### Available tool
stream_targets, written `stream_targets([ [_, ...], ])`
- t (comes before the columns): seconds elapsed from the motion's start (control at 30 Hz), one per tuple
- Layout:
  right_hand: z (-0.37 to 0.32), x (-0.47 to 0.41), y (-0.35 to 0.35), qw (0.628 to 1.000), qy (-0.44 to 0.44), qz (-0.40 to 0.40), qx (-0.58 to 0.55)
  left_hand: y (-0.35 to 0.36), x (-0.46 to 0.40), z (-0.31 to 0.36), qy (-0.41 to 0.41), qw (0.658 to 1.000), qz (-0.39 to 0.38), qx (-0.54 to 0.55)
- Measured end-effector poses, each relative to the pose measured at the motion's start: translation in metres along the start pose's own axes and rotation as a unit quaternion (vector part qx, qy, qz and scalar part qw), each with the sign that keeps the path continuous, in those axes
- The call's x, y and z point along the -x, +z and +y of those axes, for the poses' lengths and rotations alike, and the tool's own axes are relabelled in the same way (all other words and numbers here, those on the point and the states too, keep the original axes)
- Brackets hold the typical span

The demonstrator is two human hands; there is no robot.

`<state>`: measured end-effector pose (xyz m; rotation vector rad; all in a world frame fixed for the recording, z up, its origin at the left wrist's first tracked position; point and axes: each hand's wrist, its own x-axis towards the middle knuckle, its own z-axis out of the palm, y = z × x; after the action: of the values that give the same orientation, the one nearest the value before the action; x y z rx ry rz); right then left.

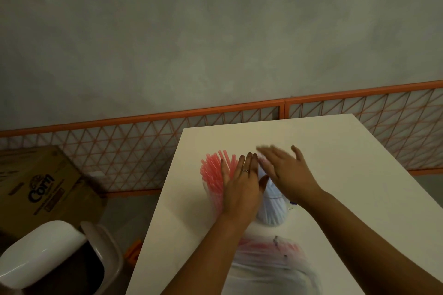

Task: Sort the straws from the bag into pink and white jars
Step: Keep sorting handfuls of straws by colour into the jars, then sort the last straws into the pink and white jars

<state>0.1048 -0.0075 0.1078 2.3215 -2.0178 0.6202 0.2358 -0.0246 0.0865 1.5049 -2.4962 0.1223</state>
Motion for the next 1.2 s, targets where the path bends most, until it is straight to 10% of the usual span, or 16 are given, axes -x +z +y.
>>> stream_targets([
  [0.07,0.004,0.006,0.011,0.996,0.018,-0.083,0.029,-0.002,0.002,0.0,0.018,1.0,-0.002,0.003],
  [0.4,-0.029,0.047,0.025,0.957,-0.044,0.203,-0.204,-0.005,0.052,-0.02,0.06,0.962,0.23,0.137],
  [0.77,-0.044,0.138,0.106,0.97,-0.08,-0.081,-0.214,0.082,0.165,-0.044,0.088,0.982,-0.078,0.146],
  [1.2,-0.03,0.142,0.145,0.983,-0.05,-0.165,-0.057,0.106,0.178,-0.044,0.002,0.965,-0.091,0.244],
])
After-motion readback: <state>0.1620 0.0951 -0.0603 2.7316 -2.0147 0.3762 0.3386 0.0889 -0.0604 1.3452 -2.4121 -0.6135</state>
